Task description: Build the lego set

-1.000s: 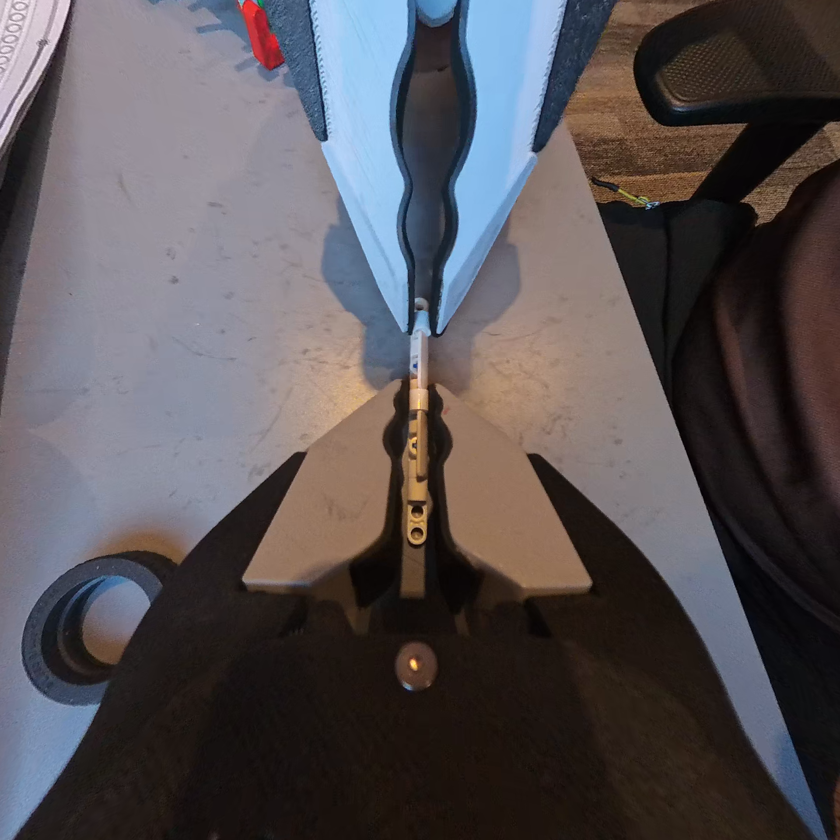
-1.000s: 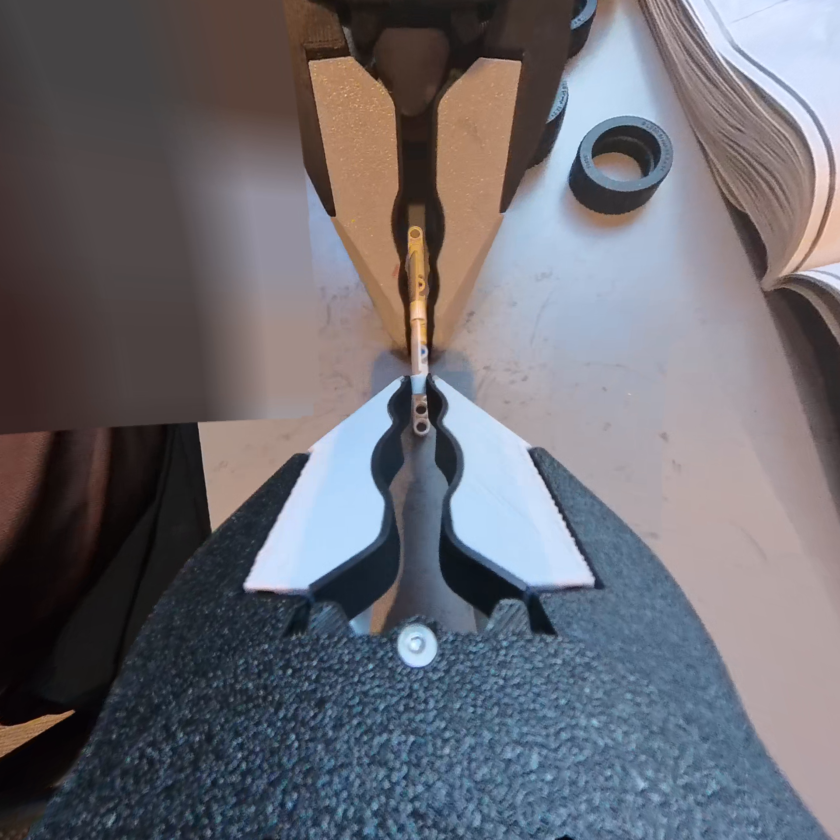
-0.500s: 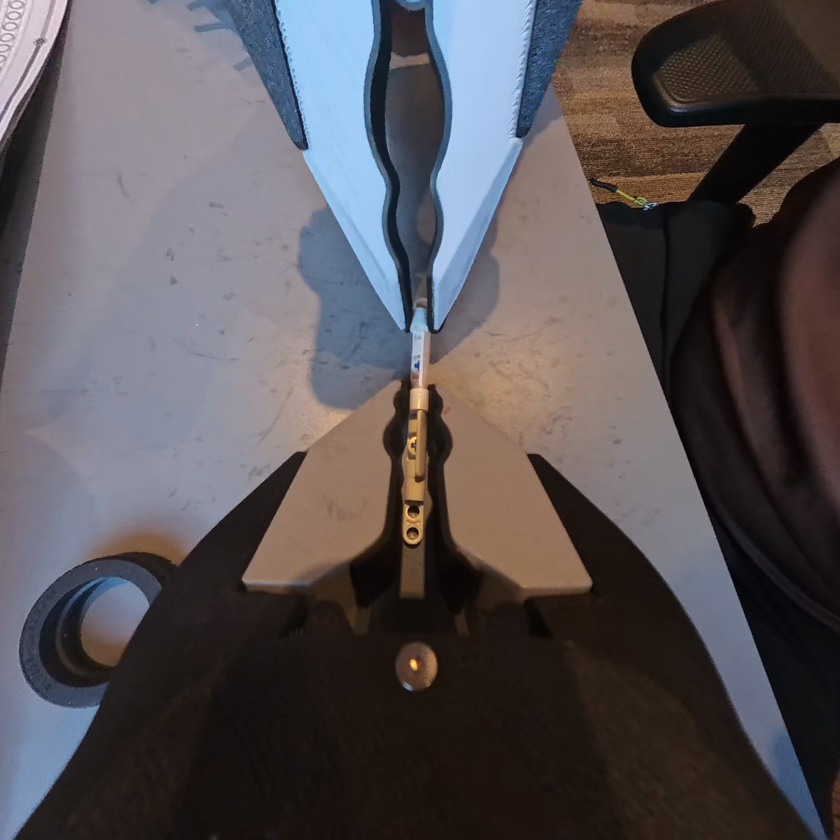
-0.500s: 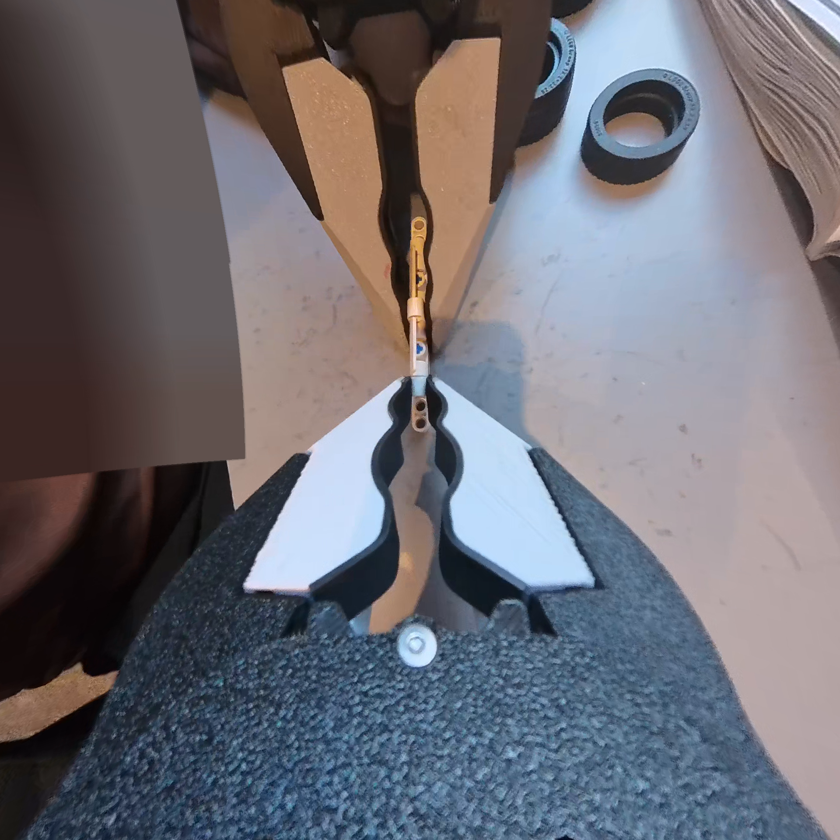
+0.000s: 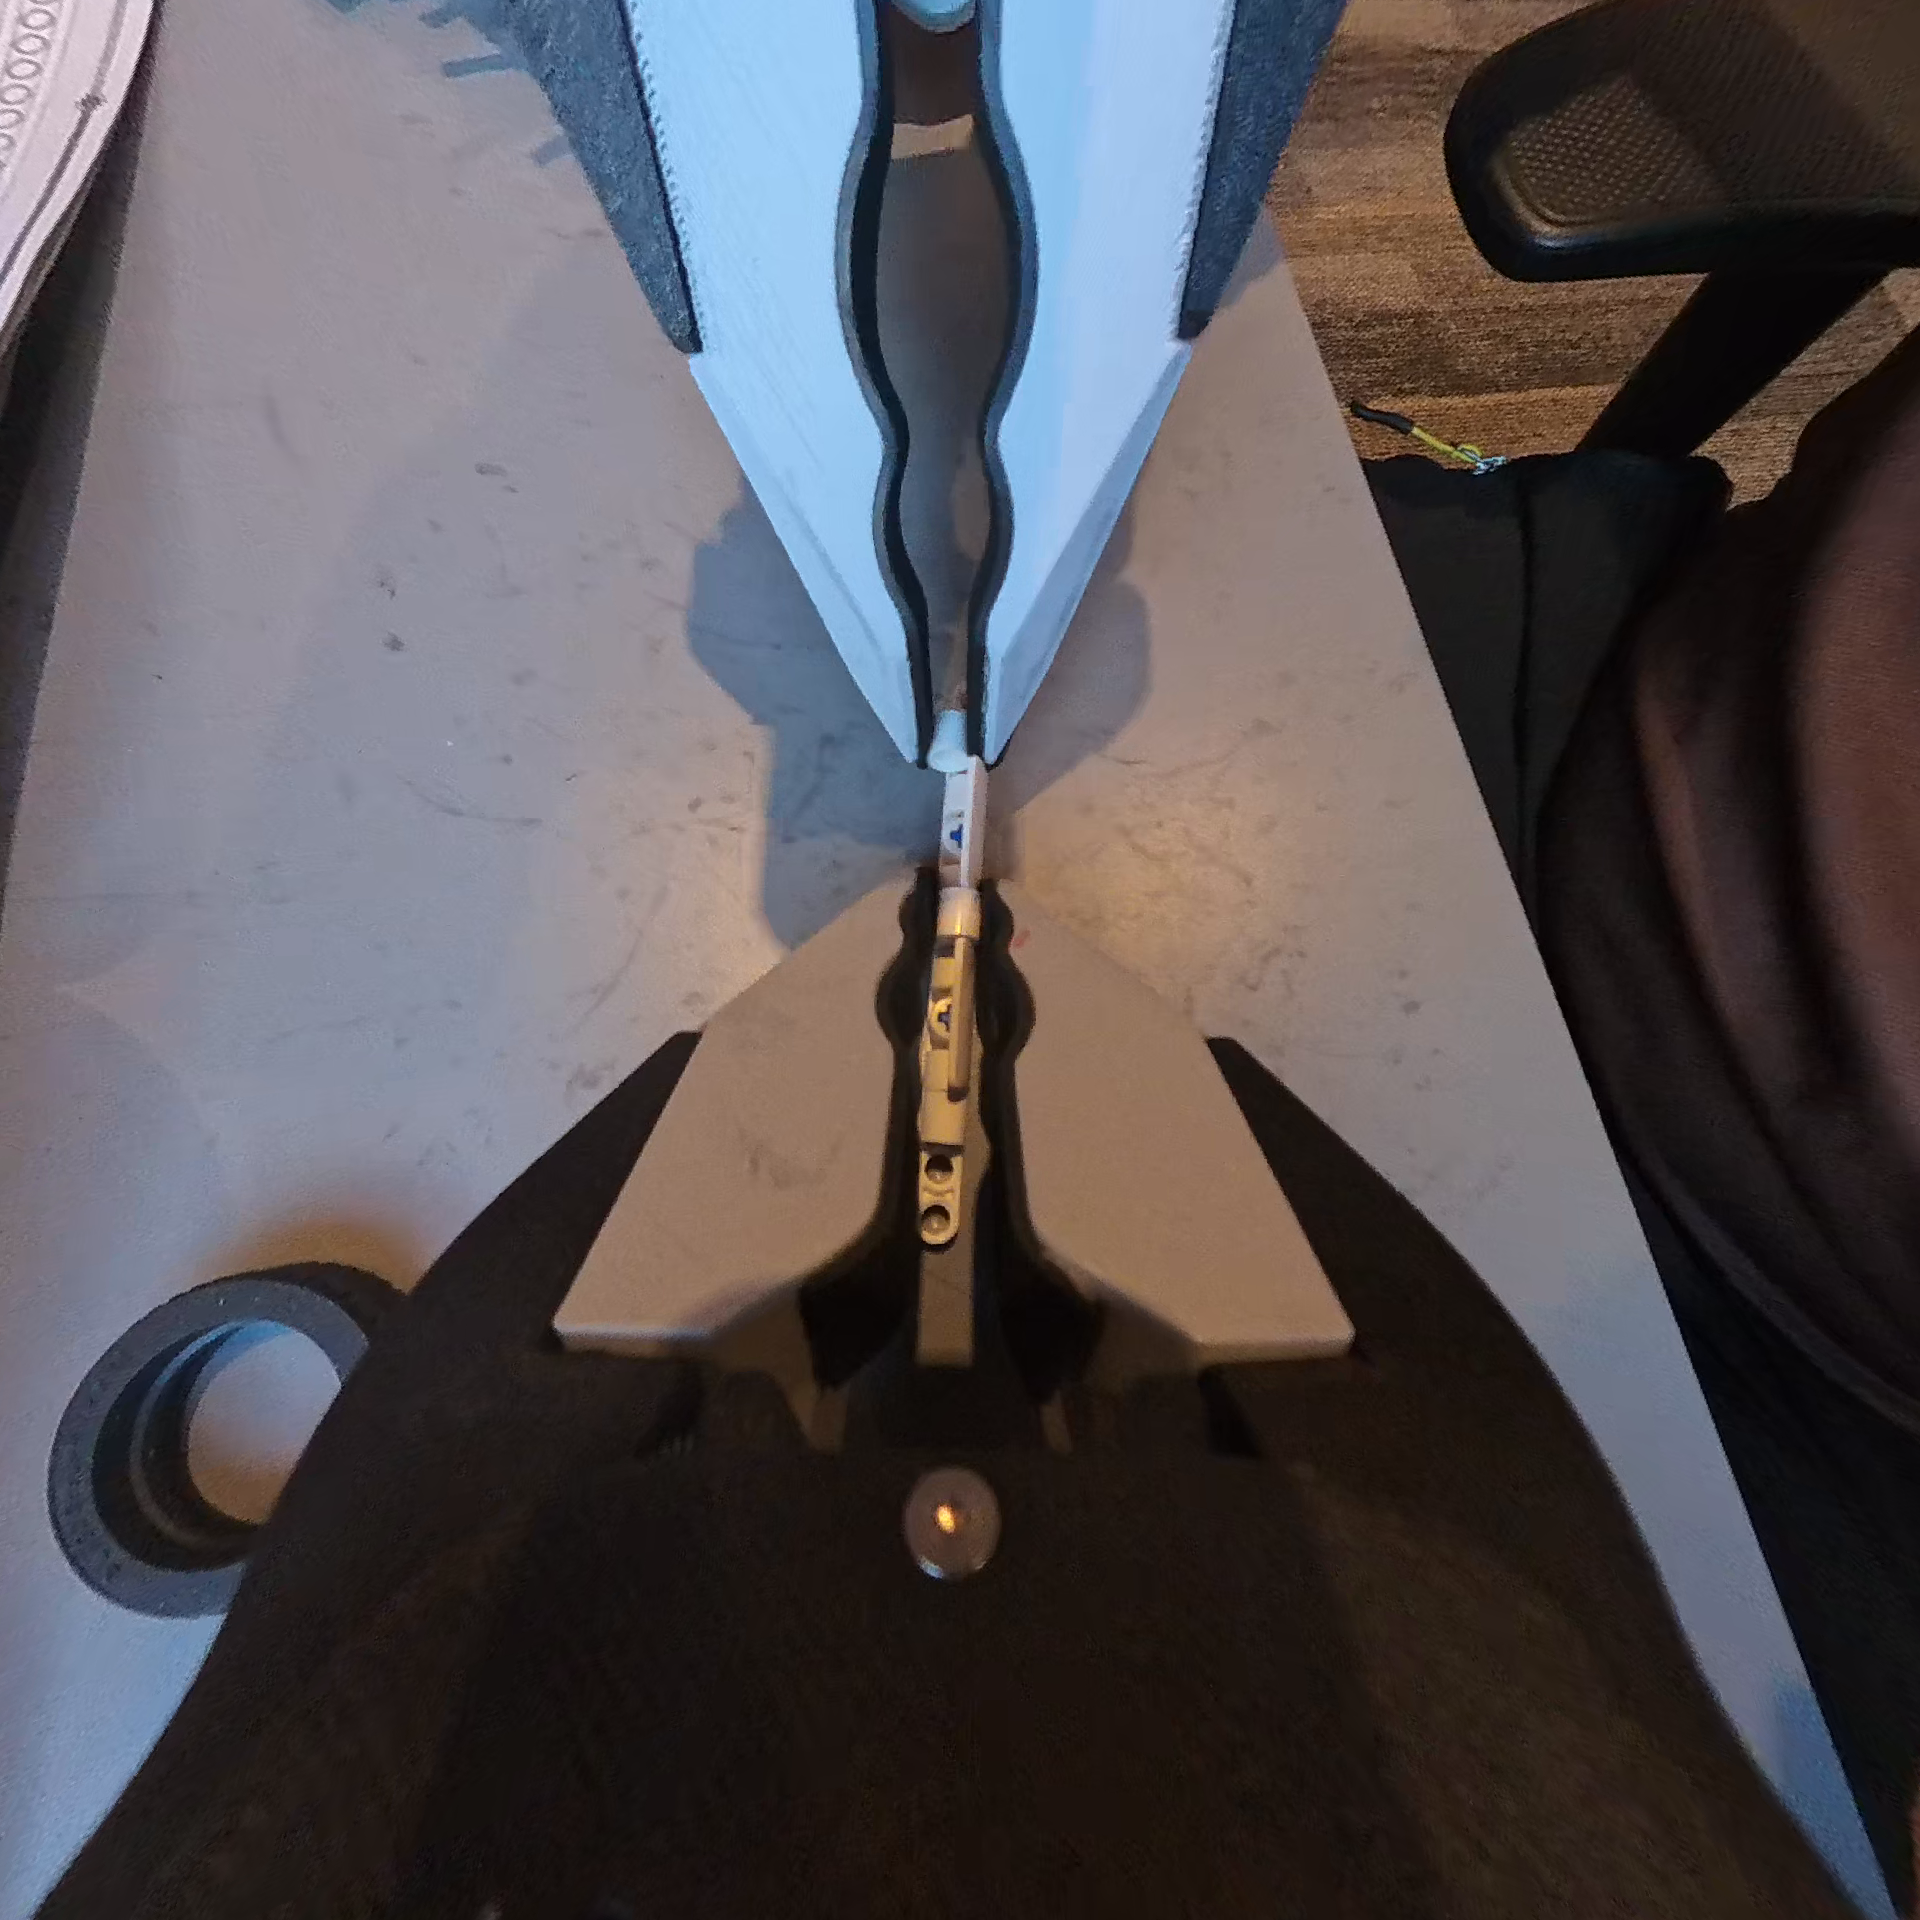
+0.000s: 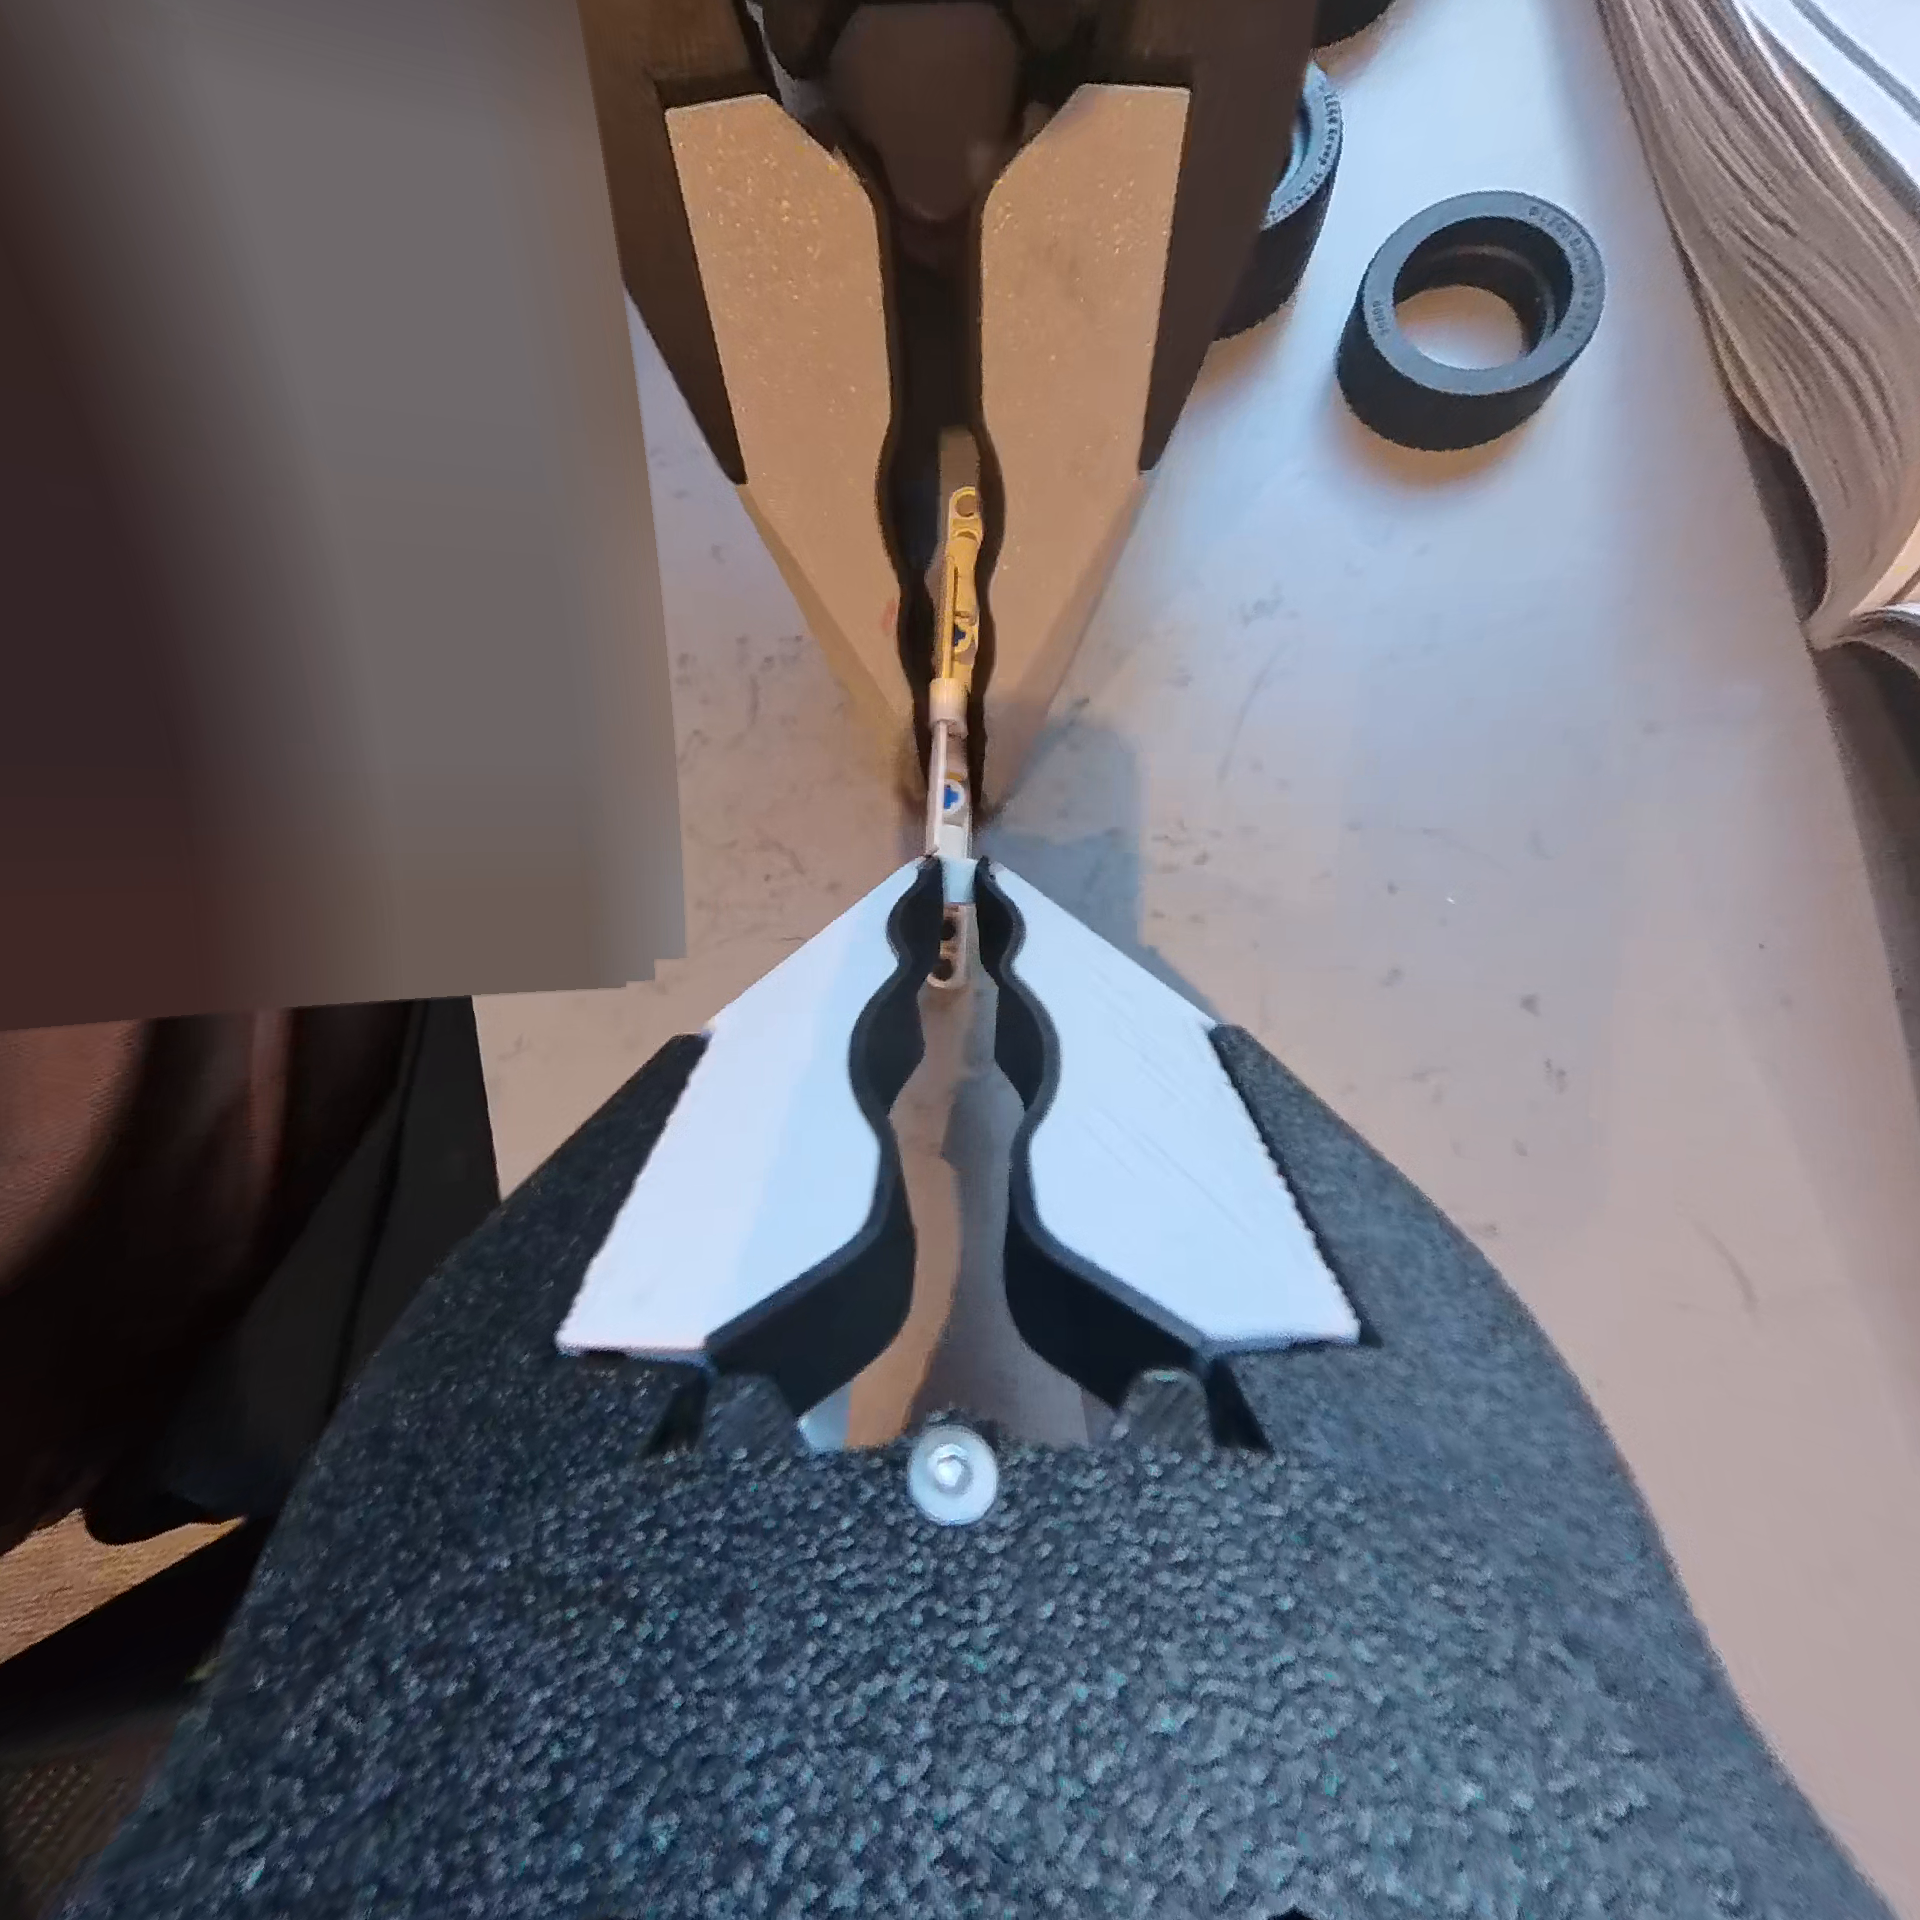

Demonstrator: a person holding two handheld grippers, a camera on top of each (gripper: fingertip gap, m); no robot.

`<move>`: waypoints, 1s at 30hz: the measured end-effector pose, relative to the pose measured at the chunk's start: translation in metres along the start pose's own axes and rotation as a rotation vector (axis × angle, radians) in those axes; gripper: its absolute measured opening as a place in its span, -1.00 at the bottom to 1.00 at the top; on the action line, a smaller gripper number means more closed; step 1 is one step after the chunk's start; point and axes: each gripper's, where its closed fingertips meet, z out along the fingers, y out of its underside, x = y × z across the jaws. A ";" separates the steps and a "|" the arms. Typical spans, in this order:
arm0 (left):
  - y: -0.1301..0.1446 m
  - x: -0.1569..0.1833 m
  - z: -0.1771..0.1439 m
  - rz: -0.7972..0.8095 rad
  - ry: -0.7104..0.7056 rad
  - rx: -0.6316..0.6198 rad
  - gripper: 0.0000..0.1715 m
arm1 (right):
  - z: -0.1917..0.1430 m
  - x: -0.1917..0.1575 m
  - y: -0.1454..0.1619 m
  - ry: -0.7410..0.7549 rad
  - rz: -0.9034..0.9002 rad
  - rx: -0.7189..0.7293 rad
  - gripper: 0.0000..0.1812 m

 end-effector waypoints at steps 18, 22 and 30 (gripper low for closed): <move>0.000 0.000 0.000 -0.007 0.005 0.000 -0.94 | 0.000 0.002 0.001 0.325 -0.465 -0.110 -0.91; 0.000 -0.001 0.000 -0.011 0.007 0.000 -0.94 | 0.000 0.003 0.000 0.414 -0.493 -0.083 -0.91; 0.000 -0.002 0.000 -0.021 0.005 0.004 -0.94 | 0.000 0.004 0.000 0.452 -0.477 -0.113 -0.92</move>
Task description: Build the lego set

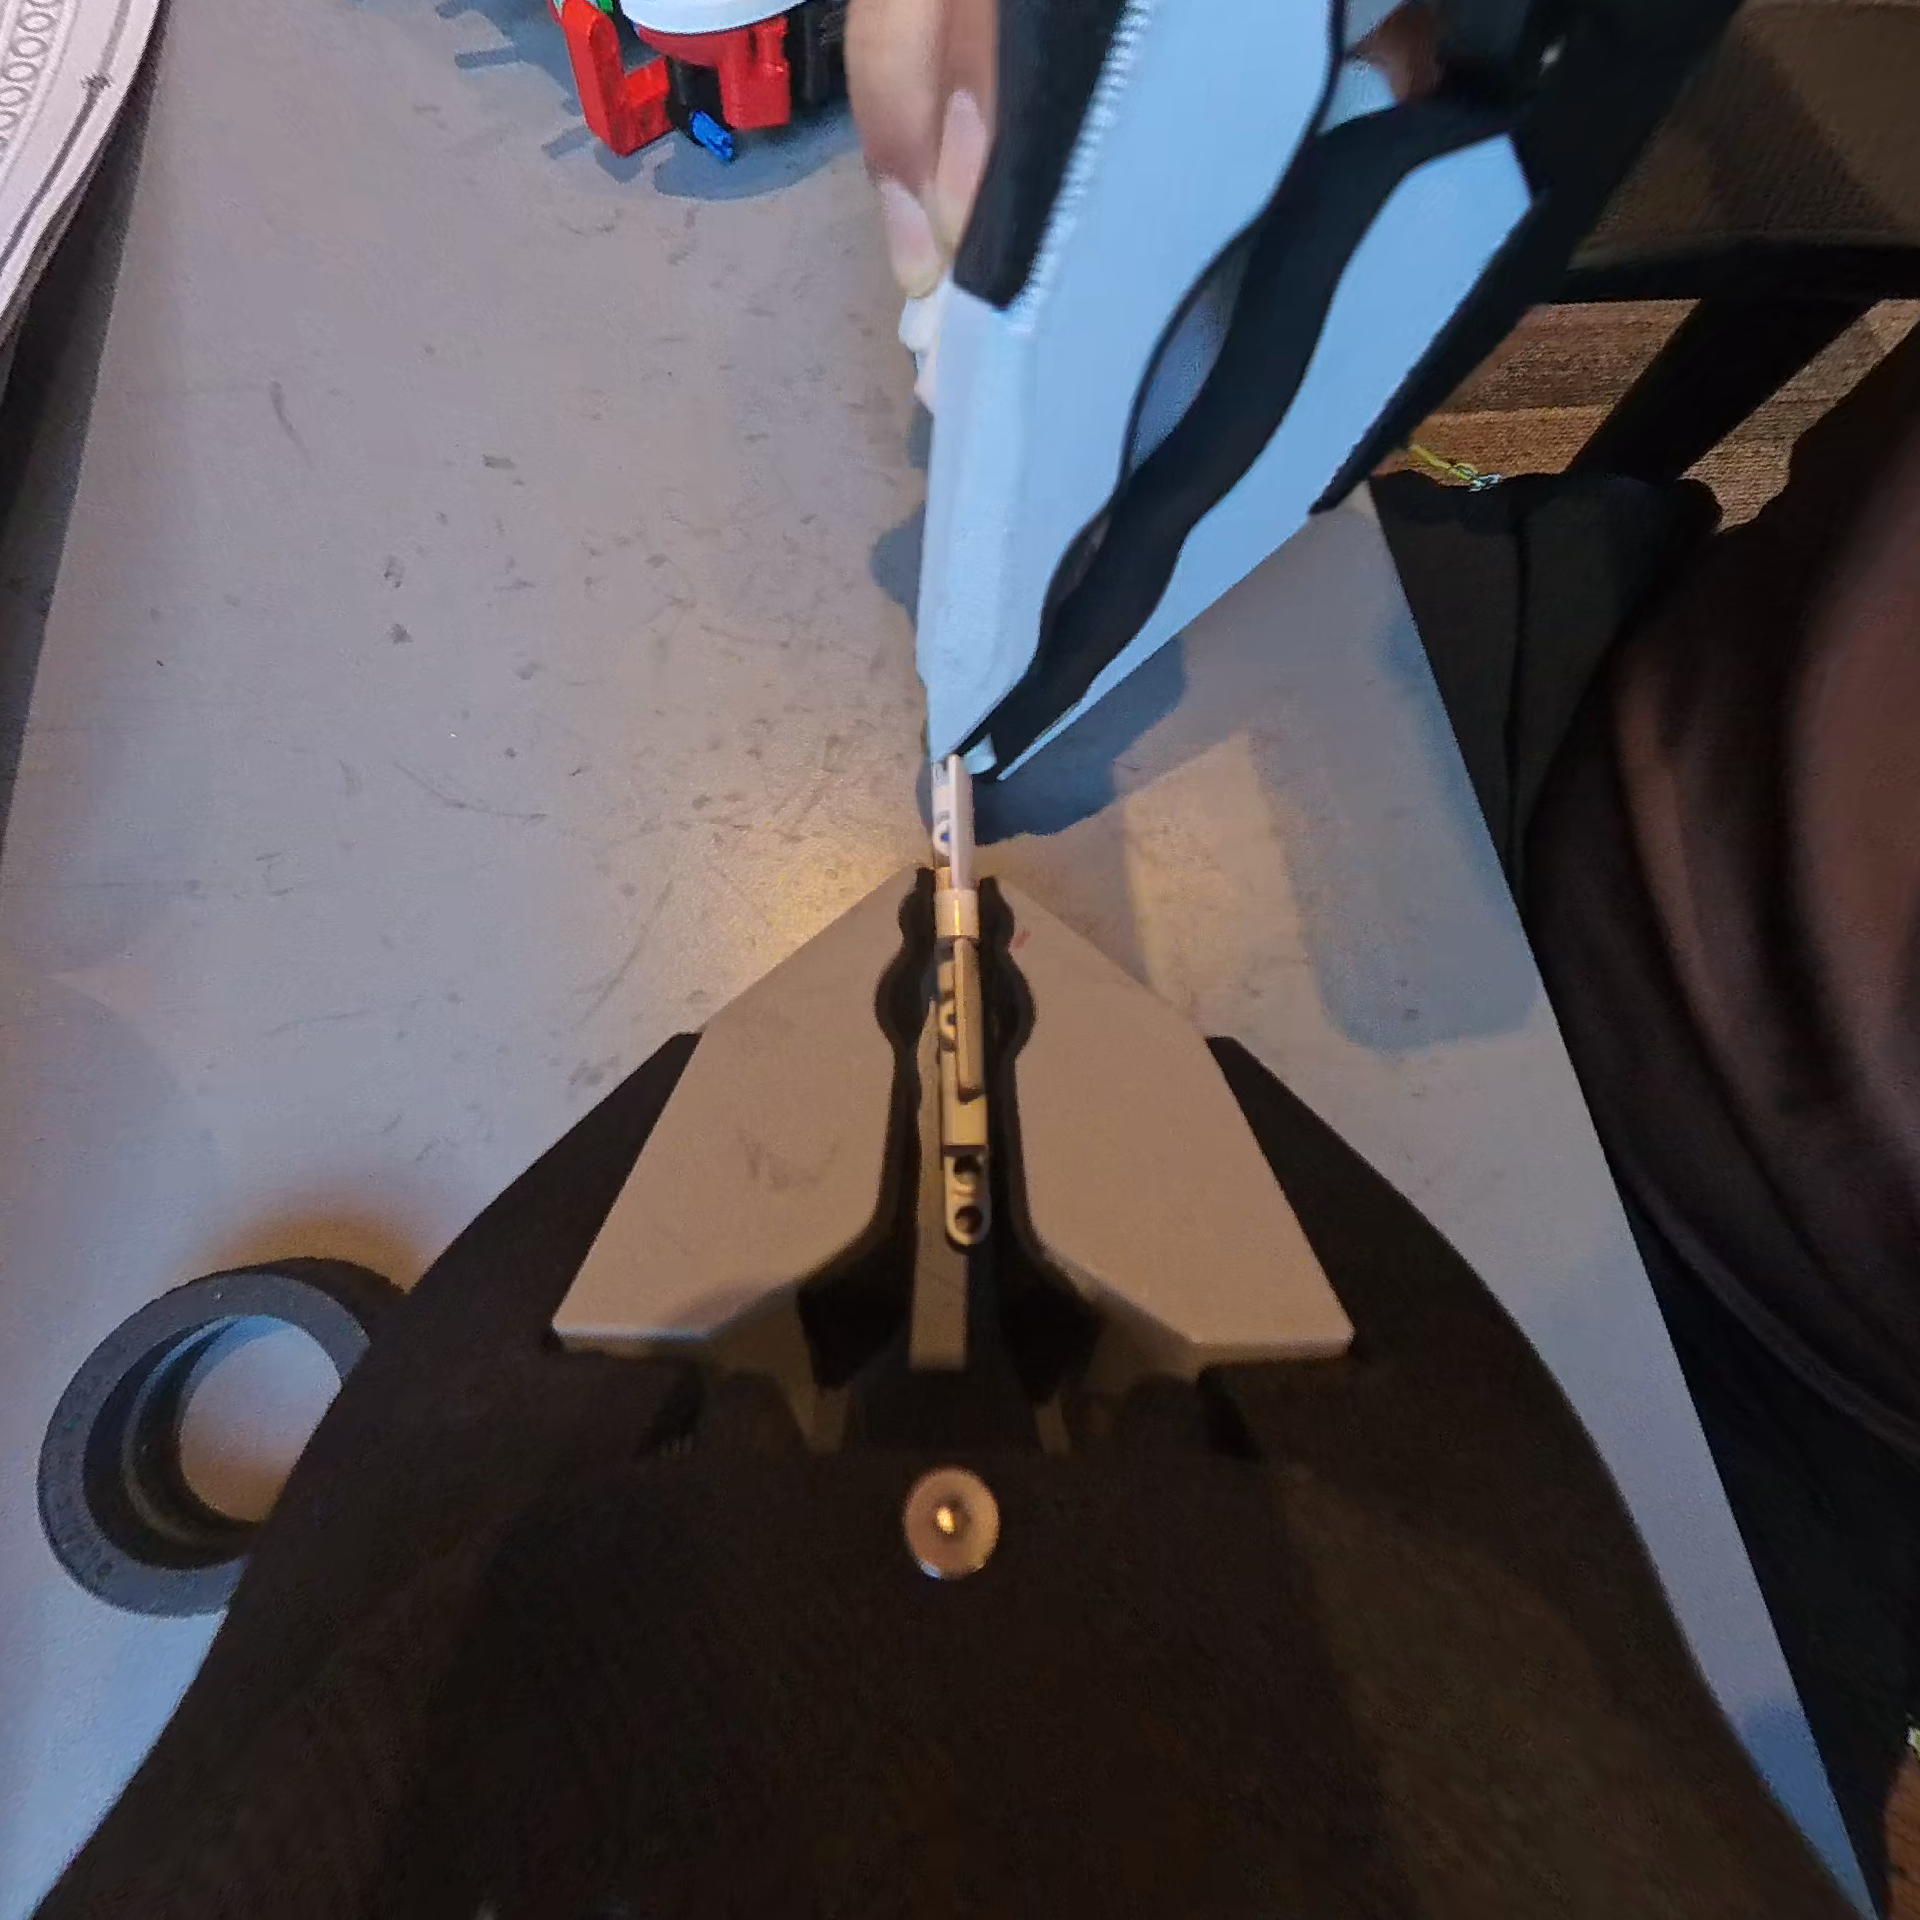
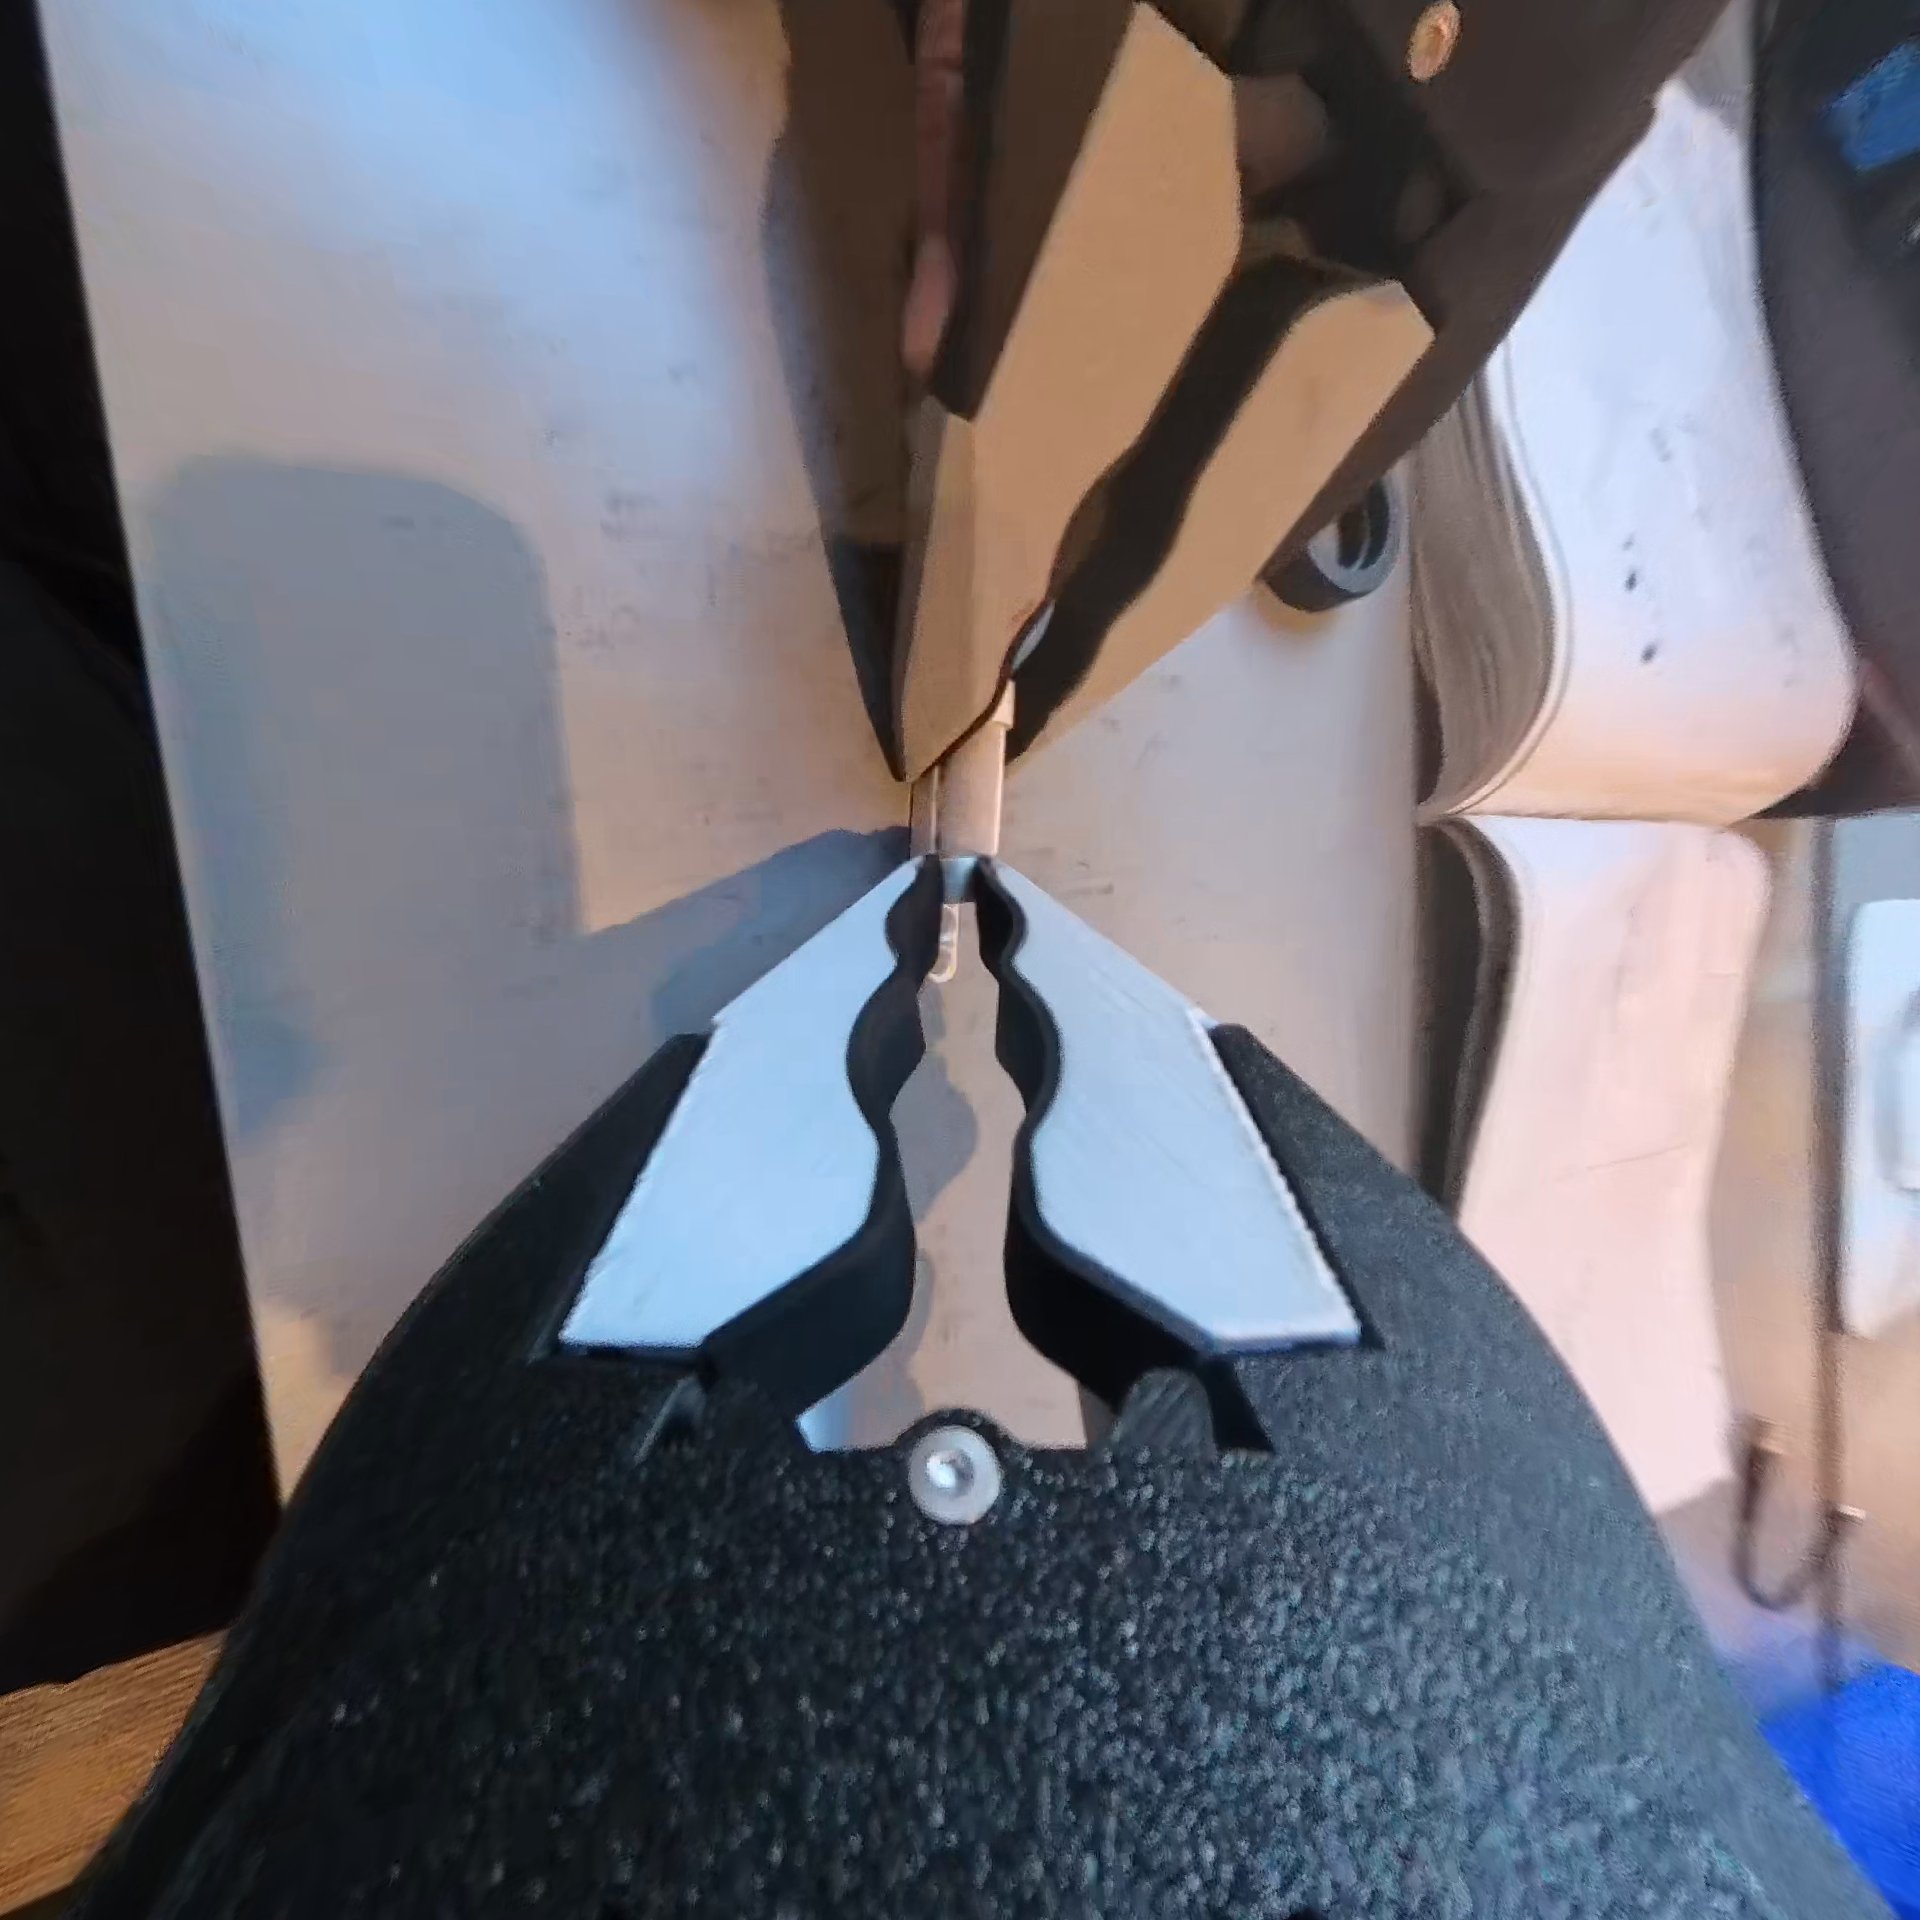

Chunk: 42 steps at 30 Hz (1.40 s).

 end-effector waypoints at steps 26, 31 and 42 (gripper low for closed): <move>0.000 0.003 0.002 0.011 -0.005 -0.002 -0.94 | -0.005 -0.003 -0.006 -0.244 0.301 0.140 -0.92; -0.001 0.003 0.003 0.014 -0.008 -0.002 -0.94 | -0.008 -0.002 -0.005 -0.291 0.361 0.142 -0.93; -0.001 0.003 0.002 0.008 -0.002 -0.001 -0.94 | -0.007 -0.001 -0.005 -0.318 0.390 0.122 -0.94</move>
